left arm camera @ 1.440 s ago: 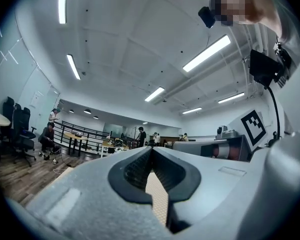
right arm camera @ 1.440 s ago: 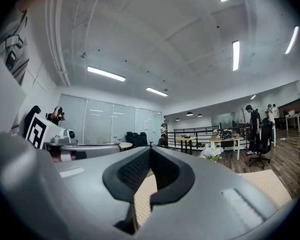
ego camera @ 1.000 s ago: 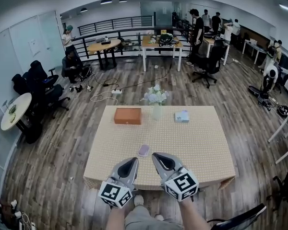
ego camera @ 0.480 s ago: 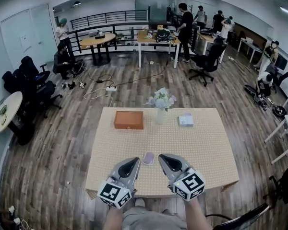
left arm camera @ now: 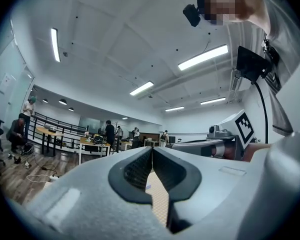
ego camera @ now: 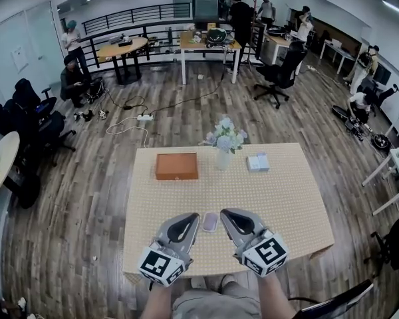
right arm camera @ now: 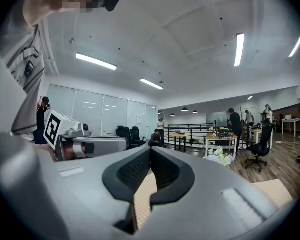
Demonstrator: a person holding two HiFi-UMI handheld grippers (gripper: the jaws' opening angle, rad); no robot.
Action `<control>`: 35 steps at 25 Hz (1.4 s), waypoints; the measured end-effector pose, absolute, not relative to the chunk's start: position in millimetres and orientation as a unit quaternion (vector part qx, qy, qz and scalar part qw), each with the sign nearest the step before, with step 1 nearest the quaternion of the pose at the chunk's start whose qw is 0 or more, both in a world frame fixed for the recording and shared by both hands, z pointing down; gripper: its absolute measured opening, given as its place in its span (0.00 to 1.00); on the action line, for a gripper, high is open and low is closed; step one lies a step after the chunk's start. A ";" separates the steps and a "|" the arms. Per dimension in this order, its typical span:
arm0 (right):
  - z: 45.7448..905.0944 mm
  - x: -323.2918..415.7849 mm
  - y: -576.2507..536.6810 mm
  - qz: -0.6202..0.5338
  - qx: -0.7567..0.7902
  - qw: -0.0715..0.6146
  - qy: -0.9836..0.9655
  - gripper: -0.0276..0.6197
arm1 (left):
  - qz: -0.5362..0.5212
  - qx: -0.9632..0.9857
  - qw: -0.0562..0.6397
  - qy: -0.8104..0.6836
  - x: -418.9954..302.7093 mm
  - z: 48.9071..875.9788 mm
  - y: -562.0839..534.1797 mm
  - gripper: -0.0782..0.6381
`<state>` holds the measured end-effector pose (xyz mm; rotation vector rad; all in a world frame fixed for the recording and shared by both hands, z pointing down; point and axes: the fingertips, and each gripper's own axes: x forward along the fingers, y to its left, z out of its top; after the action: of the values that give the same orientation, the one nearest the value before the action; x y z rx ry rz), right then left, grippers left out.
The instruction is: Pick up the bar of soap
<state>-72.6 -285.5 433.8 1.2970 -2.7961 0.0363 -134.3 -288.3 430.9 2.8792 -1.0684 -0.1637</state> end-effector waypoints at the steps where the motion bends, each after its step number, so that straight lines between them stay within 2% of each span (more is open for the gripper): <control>1: 433.7 -70.5 -286.9 0.013 0.421 0.029 -0.906 0.05 | -0.049 0.936 0.035 -0.346 -131.5 432.7 -289.7 0.11; 3: 429.9 -63.8 -292.0 0.012 0.423 0.027 -0.906 0.05 | -0.042 0.936 0.039 -0.348 -124.7 436.8 -296.2 0.18; 4: 427.3 -60.5 -295.6 0.012 0.423 0.025 -0.905 0.05 | -0.041 0.934 0.046 -0.353 -122.2 438.1 -301.0 0.25; 7: 423.4 -56.3 -302.5 0.013 0.421 0.021 -0.907 0.05 | -0.048 0.922 0.078 -0.376 -121.9 442.9 -310.7 0.66; 8: 421.5 -54.8 -304.3 0.011 0.421 0.019 -0.907 0.05 | -0.049 0.919 0.078 -0.384 -122.3 443.2 -312.5 0.73; 13: 413.1 -39.1 -308.8 0.005 0.424 0.006 -0.906 0.05 | -0.032 0.918 0.063 -0.390 -110.1 445.4 -316.7 0.73; 17: 418.4 -32.5 -308.8 0.013 0.427 0.005 -0.904 0.05 | 0.024 0.914 0.091 -0.395 -106.1 477.2 -327.5 0.73; 29: 416.8 17.5 -314.2 0.014 0.460 -0.002 -0.888 0.05 | 0.275 0.854 0.221 -0.383 -55.8 704.8 -388.7 0.72; 35: 415.3 36.4 -315.5 0.017 0.478 0.000 -0.878 0.05 | 0.363 0.799 0.280 -0.389 -44.8 808.7 -410.2 0.70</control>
<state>36.4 -315.5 415.3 1.5000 -2.7591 0.0525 -44.8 -410.2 808.7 2.1426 -1.0421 0.9719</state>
